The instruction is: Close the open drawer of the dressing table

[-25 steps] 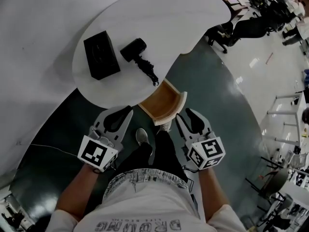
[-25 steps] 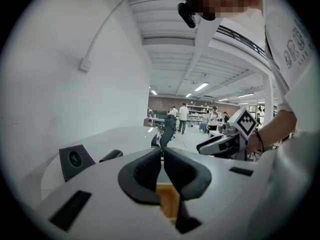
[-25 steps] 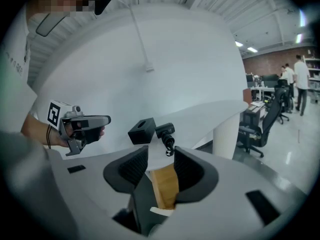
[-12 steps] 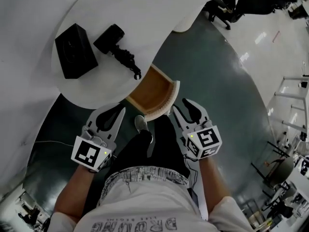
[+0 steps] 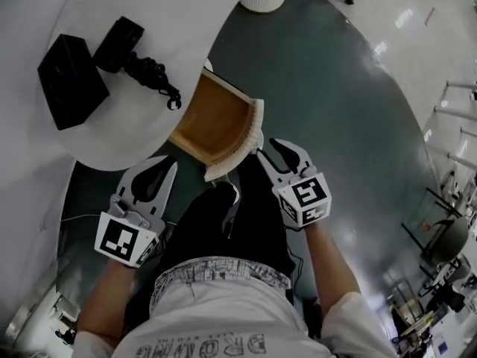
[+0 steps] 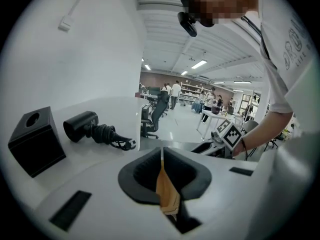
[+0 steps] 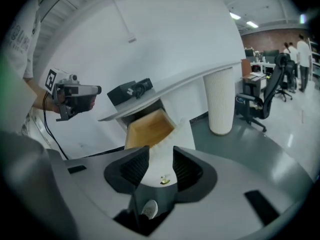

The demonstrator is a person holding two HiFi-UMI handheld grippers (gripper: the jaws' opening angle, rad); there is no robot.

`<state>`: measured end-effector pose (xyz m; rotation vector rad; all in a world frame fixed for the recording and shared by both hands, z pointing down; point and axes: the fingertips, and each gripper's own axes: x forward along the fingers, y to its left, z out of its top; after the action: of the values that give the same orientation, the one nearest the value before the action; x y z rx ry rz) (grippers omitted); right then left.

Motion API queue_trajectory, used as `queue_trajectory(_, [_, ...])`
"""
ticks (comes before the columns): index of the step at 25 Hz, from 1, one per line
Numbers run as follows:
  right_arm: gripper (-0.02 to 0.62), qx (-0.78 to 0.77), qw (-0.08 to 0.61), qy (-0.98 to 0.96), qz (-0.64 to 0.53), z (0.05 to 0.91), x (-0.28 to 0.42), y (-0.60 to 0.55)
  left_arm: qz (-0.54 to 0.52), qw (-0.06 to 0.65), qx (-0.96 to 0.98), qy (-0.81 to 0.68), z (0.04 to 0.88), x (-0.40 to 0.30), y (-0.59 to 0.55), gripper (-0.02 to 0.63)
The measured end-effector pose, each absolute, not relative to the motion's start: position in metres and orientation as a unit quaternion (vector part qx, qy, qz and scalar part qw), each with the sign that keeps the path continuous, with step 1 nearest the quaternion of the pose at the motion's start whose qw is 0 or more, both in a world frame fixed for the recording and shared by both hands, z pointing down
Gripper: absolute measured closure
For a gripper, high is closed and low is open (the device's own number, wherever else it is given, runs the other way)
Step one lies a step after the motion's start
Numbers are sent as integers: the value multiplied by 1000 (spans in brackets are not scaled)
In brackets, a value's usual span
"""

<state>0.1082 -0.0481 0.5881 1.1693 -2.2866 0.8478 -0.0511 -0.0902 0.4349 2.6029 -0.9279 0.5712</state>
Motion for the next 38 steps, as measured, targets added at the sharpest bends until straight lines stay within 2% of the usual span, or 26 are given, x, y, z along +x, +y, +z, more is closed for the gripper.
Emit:
queue_trajectory(16, [436, 365, 232, -832, 347, 700, 87, -30, 225, 187, 908, -299, 499, -37, -74, 572])
queue_trajectory(25, [474, 356, 210, -832, 369, 715, 80, -22, 233, 197, 905, -297, 513, -46, -65, 572])
queue_trajectory(38, [480, 367, 185, -833, 370, 714, 65, -39, 227, 195, 904, -306, 512, -60, -67, 572])
